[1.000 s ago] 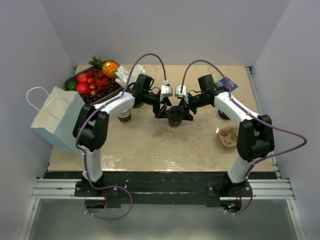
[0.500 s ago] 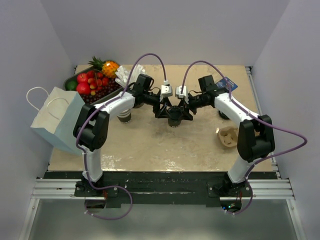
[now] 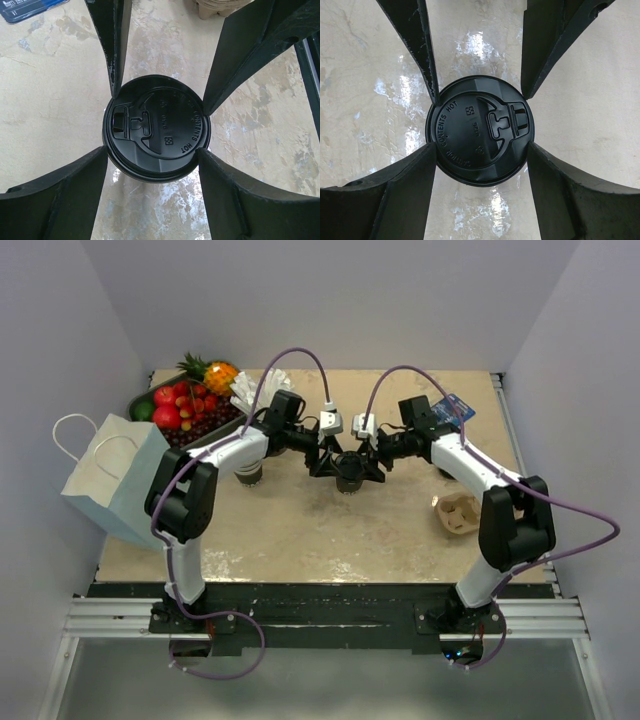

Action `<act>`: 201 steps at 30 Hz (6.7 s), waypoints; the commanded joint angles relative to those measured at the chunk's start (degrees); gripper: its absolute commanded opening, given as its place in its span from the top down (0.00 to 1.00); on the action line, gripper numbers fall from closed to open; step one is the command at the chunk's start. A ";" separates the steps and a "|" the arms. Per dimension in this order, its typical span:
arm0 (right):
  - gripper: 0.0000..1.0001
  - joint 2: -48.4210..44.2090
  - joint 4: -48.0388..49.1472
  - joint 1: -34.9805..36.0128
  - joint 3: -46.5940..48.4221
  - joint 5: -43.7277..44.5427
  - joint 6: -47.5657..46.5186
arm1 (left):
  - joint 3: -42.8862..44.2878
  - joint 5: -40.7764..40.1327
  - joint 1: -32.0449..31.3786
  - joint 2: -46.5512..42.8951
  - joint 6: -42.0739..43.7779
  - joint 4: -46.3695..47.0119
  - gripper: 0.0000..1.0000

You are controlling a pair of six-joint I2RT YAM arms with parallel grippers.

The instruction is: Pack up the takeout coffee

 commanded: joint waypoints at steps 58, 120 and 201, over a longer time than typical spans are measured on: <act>0.51 15.79 -2.24 -16.88 7.13 -26.51 48.98 | -19.73 3.73 9.20 -3.42 -68.18 42.88 0.46; 0.65 19.57 -2.68 -13.01 9.68 -17.98 49.86 | -12.87 -10.25 5.86 -0.95 -49.12 23.81 0.43; 0.36 12.19 -16.37 -11.96 20.13 -9.11 30.02 | -0.91 -1.55 4.90 -1.83 -29.70 7.55 0.22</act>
